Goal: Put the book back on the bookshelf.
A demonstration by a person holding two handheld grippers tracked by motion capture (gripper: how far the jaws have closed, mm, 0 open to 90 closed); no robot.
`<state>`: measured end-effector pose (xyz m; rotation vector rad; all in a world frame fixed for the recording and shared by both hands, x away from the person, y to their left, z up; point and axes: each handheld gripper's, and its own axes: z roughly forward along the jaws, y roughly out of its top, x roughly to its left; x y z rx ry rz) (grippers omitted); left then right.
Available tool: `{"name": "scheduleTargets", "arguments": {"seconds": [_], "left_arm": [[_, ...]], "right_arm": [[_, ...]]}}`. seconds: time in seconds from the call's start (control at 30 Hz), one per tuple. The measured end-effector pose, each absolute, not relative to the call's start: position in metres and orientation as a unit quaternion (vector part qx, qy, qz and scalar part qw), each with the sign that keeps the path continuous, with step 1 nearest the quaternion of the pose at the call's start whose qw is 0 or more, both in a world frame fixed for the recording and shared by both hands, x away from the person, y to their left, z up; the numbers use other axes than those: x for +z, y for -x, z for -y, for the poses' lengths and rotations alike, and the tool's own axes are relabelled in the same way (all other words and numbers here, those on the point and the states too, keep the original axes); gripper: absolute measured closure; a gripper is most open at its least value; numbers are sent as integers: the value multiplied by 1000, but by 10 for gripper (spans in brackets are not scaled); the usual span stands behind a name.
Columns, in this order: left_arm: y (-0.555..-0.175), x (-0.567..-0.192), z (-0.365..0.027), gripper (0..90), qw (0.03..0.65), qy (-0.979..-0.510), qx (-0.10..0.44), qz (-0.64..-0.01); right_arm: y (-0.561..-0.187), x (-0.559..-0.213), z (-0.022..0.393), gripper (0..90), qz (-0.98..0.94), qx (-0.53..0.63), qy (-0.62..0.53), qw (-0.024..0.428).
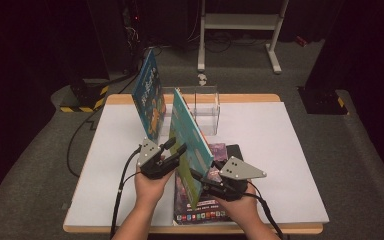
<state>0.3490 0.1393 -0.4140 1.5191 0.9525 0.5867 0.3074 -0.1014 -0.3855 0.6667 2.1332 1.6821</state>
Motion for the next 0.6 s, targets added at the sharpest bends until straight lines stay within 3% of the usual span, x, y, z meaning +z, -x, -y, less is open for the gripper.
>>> {"name": "scheduleTargets", "arguments": {"seconds": [0.6], "left_arm": [[-346, -418, -157, 532, 588, -645, 252, -419]], "right_arm": [[-297, -389, 89, 414, -760, 614, -168, 132]]}}
